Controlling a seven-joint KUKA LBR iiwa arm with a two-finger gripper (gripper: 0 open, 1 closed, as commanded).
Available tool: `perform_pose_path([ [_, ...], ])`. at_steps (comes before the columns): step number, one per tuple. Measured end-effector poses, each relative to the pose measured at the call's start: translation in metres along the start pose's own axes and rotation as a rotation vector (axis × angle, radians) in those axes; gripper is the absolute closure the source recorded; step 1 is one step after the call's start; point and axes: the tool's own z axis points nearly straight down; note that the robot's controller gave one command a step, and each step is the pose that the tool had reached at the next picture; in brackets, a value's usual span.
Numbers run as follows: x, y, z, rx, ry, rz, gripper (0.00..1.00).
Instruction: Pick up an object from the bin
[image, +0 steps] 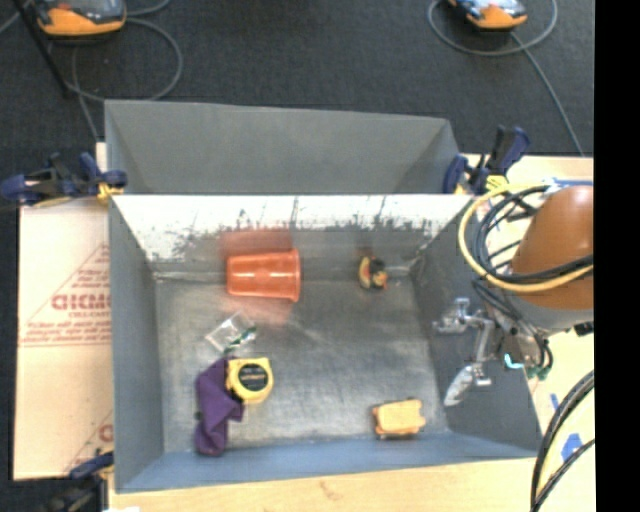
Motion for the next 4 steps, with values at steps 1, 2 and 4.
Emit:
perform_pose_path([
  [1, -0.002, 0.0, -0.004, 0.002, -0.007, -0.003, 0.0],
  [2, 0.008, 0.015, 0.004, 0.003, -0.01, -0.106, 0.0],
  [4, 0.019, 0.03, 0.048, 0.001, -0.008, -0.411, 0.0],
])
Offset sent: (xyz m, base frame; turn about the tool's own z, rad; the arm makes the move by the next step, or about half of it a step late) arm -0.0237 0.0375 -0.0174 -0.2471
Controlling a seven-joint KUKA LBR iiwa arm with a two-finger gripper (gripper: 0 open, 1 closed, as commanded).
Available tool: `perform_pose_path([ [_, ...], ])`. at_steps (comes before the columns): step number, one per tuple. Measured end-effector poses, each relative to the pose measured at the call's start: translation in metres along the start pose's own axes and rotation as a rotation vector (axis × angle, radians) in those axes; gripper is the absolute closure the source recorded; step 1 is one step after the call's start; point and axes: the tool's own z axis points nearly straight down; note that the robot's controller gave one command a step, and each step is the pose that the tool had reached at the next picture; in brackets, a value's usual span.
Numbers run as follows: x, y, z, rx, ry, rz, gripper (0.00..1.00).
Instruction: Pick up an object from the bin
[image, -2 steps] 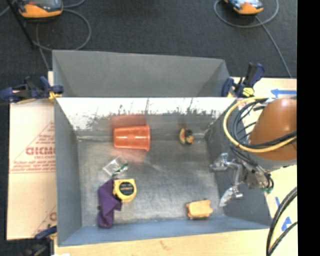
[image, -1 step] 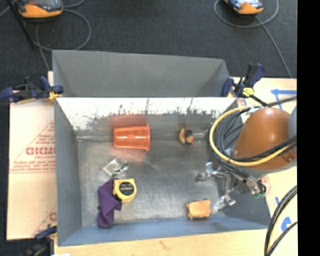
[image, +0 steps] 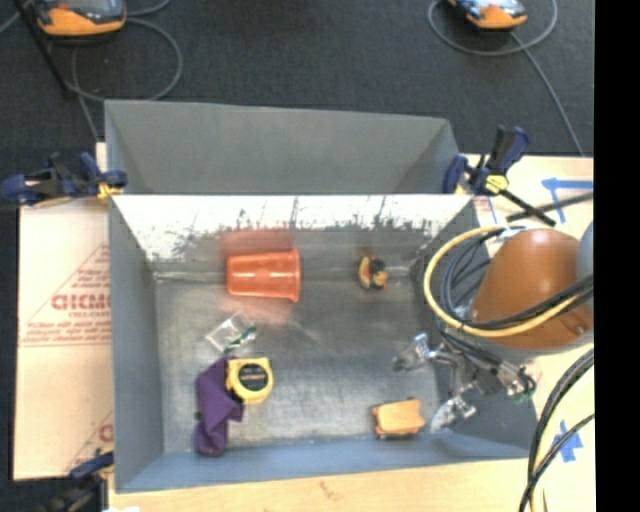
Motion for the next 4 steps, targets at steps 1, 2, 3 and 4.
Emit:
perform_pose_path([
  [1, -0.037, 0.064, 0.034, 0.013, 0.012, -0.186, 1.0],
  [2, -0.037, 0.064, 0.034, 0.014, 0.012, -0.187, 1.0],
  [3, -0.037, 0.07, -0.001, -0.003, 0.006, -0.184, 1.0],
  [4, -0.033, 0.046, -0.015, 0.007, -0.009, -0.218, 1.0],
])
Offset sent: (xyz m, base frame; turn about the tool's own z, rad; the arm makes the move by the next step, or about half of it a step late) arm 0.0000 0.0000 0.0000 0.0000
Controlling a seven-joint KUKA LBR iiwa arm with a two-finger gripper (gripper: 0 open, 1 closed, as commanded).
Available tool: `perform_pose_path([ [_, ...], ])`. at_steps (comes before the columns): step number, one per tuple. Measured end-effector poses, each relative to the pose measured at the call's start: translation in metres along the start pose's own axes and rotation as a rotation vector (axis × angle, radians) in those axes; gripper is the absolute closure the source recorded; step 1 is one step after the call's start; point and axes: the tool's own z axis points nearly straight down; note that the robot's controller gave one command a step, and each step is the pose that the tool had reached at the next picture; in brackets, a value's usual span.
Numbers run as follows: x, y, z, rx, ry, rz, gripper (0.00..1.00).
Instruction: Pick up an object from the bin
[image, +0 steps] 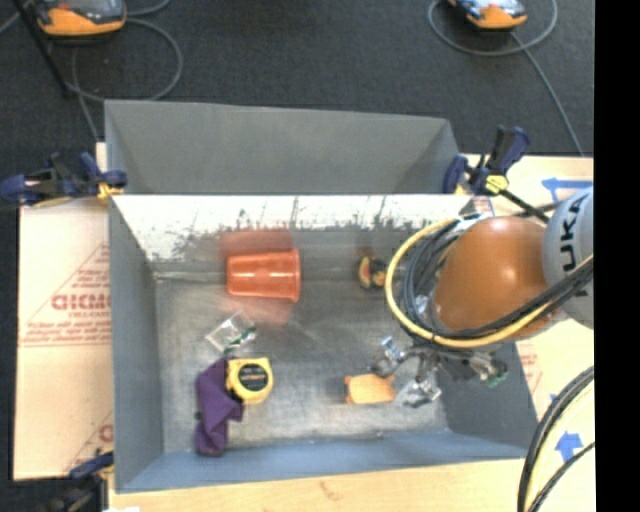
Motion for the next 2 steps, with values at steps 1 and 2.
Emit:
perform_pose_path([
  [1, -0.0252, -0.0041, 0.046, -0.004, 0.01, -0.04, 1.0],
  [2, -0.027, -0.0026, 0.045, -0.002, 0.006, -0.05, 1.0],
])
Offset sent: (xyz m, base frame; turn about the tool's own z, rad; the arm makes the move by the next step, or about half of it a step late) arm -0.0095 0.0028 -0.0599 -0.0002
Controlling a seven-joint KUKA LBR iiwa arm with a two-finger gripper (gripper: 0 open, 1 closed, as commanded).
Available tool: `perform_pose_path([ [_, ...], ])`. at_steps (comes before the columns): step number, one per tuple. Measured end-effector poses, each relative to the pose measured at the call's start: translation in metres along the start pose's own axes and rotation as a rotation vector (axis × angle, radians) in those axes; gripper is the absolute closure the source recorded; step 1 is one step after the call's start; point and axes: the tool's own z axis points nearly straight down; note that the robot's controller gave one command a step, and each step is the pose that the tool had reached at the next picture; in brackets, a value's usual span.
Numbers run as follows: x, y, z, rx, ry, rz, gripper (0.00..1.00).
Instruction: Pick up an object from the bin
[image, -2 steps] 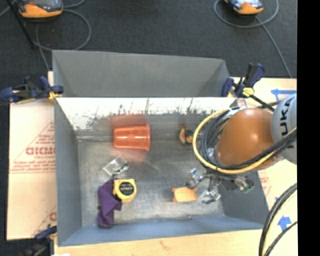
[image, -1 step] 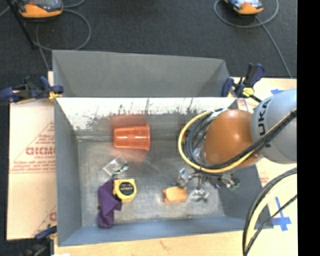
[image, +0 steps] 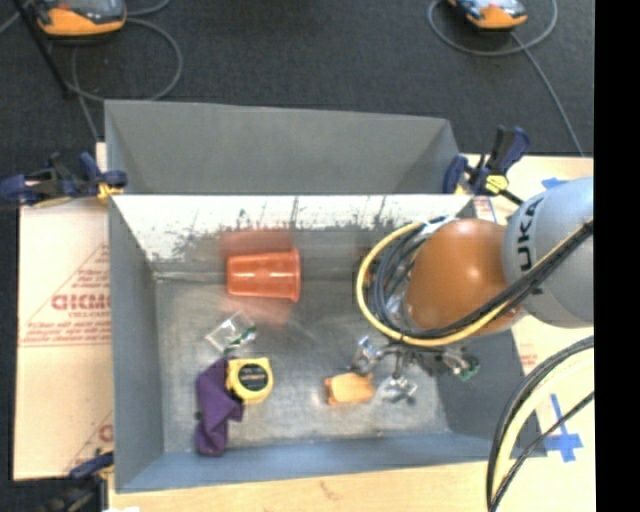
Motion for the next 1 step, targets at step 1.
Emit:
perform_pose_path([
  [1, 0.0, 0.0, 0.0, 0.0, 0.0, -0.001, 1.0],
])
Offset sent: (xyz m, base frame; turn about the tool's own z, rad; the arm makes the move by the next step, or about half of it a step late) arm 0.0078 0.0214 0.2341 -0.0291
